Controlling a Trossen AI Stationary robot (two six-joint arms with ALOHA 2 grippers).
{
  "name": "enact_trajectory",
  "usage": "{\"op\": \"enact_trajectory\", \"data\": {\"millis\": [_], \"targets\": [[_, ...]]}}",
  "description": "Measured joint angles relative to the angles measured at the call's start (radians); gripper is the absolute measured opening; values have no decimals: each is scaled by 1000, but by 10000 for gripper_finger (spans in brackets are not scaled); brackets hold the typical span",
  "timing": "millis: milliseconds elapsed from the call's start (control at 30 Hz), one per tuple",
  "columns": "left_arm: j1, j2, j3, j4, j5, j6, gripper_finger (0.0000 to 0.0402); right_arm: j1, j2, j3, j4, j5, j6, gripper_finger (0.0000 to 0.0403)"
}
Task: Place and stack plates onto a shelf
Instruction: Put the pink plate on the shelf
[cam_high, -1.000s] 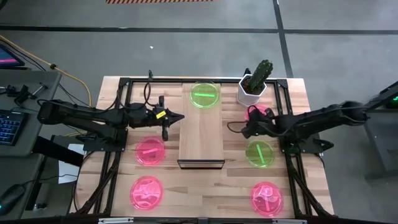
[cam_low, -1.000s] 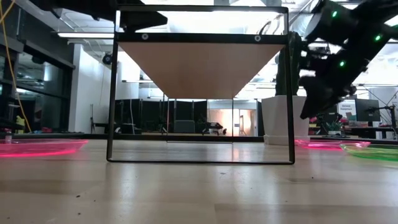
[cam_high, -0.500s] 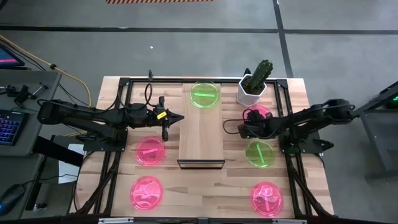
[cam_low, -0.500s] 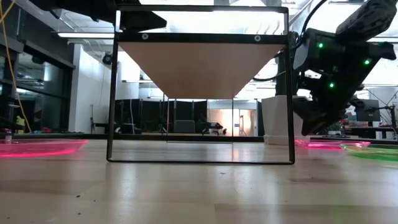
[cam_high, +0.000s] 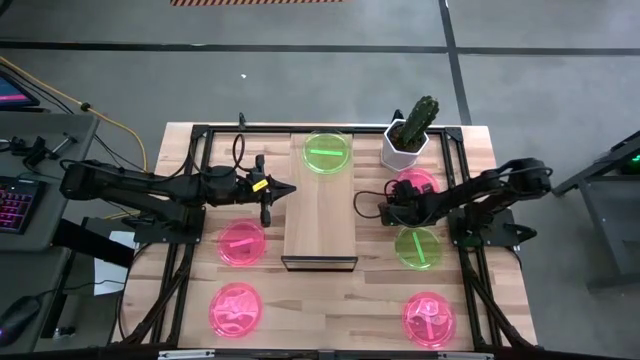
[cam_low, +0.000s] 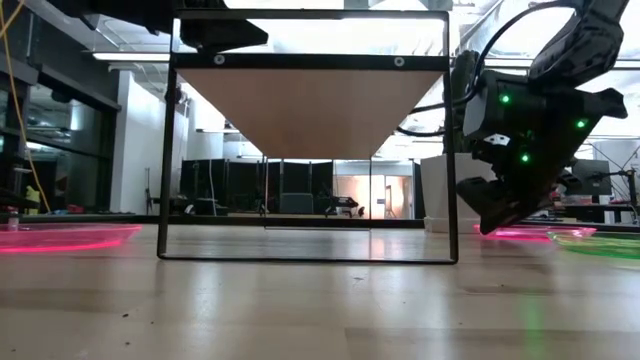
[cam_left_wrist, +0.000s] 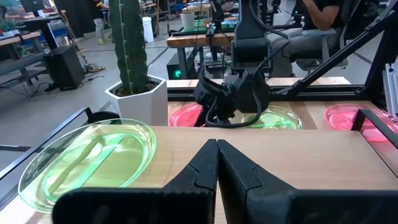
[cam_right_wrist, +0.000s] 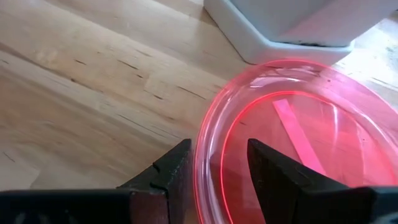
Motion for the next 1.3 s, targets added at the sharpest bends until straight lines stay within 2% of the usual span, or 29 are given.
{"op": "enact_trajectory", "data": {"millis": [300,400,467,600,667,1000,1300], "targets": [[0,0,0,0,0,-16,0,2,52,2,5,11,32,146],[0,0,0,0,0,-16,0,1,53,2,4,14,27,135],[0,0,0,0,0,-16,0,1,52,2,3,11,25,114],[0,0,0,0,0,-16,0,1,53,2,-5,10,20,35],[0,0,0,0,0,-16,0,2,53,1,-12,14,5,10],[0,0,0,0,0,-16,0,42,28,18,-41,-8,-14,1],[0,0,0,0,2,-17,0,110,-168,39,-65,-15,-76,0]]}}
